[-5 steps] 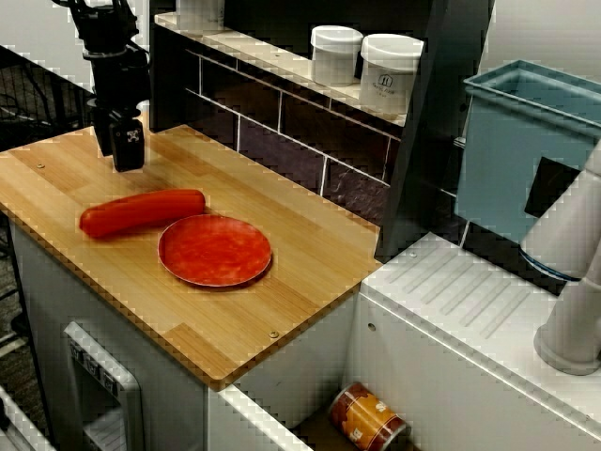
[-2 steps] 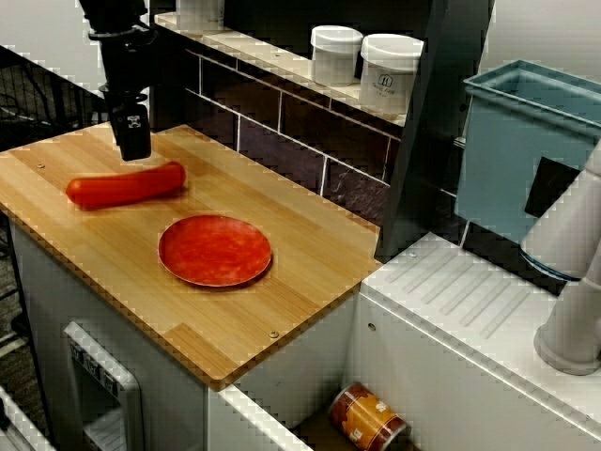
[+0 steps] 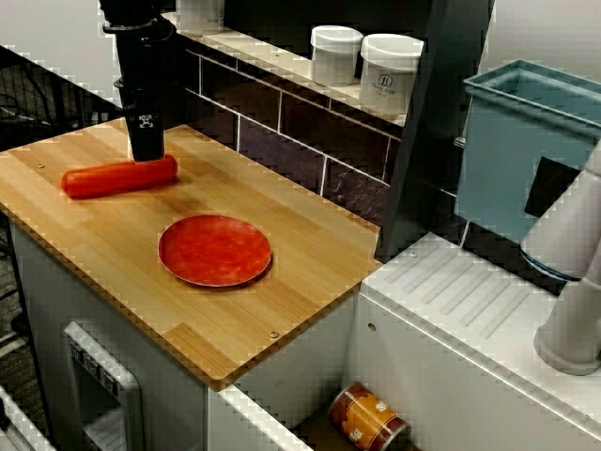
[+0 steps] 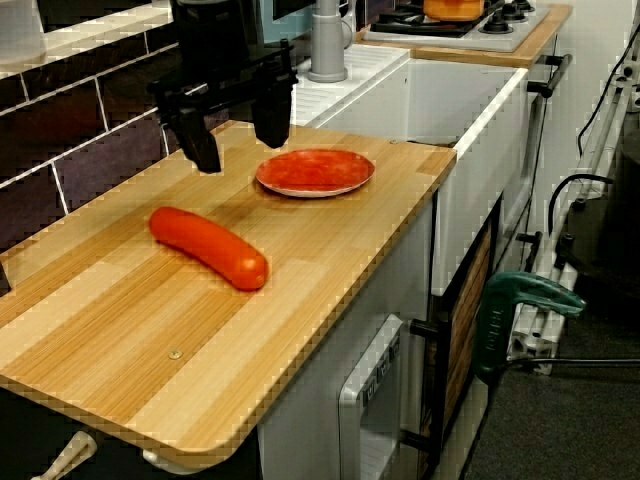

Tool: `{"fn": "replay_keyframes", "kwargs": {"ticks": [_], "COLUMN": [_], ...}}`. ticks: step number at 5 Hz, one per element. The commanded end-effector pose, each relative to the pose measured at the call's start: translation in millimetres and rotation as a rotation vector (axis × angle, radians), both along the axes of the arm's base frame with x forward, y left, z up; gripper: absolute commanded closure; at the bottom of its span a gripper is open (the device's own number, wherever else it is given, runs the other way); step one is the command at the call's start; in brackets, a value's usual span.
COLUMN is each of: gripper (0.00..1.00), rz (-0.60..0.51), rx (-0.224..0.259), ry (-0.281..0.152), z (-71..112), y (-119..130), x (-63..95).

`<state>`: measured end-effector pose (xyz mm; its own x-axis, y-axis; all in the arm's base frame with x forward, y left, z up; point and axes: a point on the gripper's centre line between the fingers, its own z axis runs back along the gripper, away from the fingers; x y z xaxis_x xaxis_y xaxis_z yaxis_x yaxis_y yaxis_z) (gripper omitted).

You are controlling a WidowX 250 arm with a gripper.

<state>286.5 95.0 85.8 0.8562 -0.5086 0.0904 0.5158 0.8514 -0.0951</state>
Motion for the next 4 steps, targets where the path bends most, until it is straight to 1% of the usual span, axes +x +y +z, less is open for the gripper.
{"fn": "replay_keyframes", "kwargs": {"ticks": [1,2,3,4], "gripper": [0.00,0.00,0.00,0.00], "rz": [0.034,0.055,0.082,0.087], "rx": [0.021,0.004,0.005,0.019], "ry": [-0.052,-0.061,-0.063,-0.058], "z": [8.8,8.1,-1.0,-12.6], "y": [14,26,34,34], "x": [-4.6,-10.9,-16.5,-17.6]}}
